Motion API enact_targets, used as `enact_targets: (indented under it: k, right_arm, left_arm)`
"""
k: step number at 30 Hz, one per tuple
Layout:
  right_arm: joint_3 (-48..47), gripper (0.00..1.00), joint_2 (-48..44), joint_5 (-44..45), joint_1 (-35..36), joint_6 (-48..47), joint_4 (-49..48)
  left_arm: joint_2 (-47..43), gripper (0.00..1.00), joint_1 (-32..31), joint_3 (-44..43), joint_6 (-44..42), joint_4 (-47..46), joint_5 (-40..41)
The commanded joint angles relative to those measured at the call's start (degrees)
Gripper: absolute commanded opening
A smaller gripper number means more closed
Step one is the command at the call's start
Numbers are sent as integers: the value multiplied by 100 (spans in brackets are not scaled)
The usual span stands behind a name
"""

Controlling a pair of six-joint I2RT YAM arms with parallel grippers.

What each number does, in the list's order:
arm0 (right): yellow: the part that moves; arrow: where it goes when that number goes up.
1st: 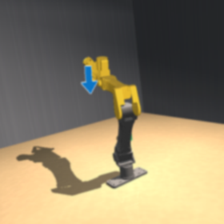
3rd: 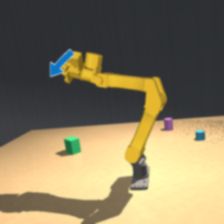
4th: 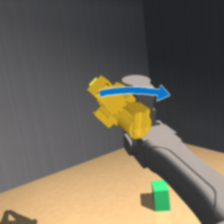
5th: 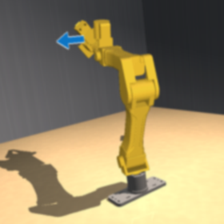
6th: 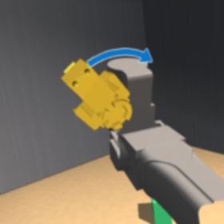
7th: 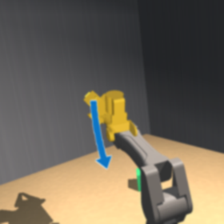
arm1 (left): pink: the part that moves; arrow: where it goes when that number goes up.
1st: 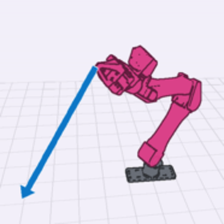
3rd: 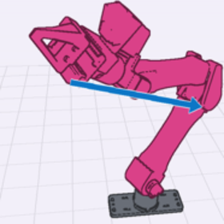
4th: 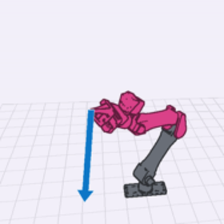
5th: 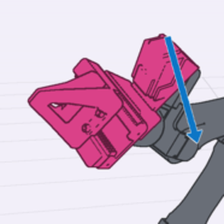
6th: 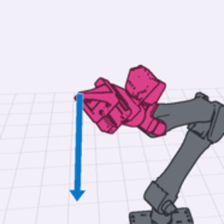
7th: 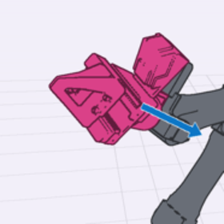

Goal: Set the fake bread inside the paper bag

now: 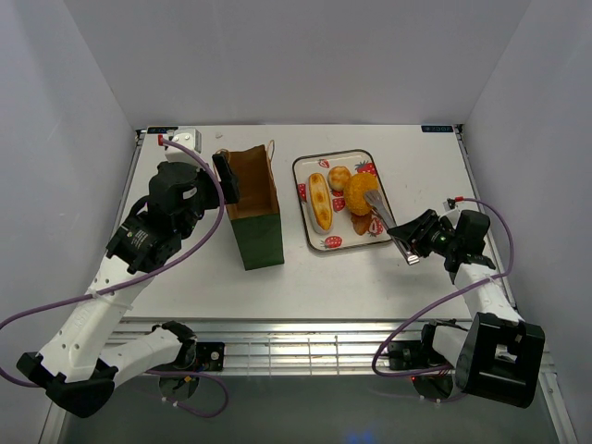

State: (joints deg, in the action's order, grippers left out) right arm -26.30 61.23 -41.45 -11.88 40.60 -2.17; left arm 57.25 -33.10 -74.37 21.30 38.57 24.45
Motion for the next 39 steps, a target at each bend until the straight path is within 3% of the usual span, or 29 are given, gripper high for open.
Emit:
enact_targets:
  k: [1,11,23,39]
  right_arm:
    - [47,23,20,-205,-16,53,-389]
    - [-147,8,-217,-258,-16,18,-99]
    - [-463,8,-718,-117,-16,-87,840]
    - [-1165,8,-1210,-363,-16,-17,1298]
  left_arm:
    - [-118,93,23,-43,32,2,-19]
    - [-162,93,23,-87,85,19,60]
    - [-232,93,23,-139,146,11,174]
    - [-197,93,23,-183,68,81,569]
